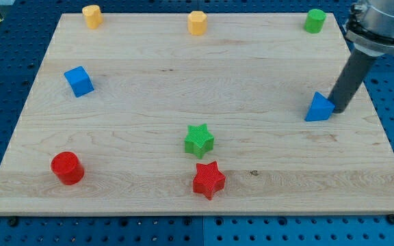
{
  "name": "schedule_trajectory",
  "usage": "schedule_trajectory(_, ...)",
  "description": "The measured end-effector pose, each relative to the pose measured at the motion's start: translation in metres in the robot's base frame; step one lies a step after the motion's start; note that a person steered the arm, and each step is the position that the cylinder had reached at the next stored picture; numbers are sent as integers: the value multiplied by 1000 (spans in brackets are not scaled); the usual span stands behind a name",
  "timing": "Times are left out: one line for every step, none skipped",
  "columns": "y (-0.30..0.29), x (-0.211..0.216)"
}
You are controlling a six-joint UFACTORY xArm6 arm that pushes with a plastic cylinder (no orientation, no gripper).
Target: Drag the triangle diagonal to the green star
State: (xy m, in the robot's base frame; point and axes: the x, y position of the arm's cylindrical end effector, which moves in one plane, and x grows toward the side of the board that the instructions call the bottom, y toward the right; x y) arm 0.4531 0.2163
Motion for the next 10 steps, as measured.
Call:
schedule_trajectory(-26,0)
schedule_trajectory(-44,3)
schedule_trajectory(-39,18)
schedule_trajectory(-25,28)
schedule_trajectory(-35,28)
schedule_trajectory(-66,28)
schedule_trajectory(-99,28)
schedule_trajectory(-113,28)
schedule_trajectory(-113,28)
schedule_trajectory(-113,28)
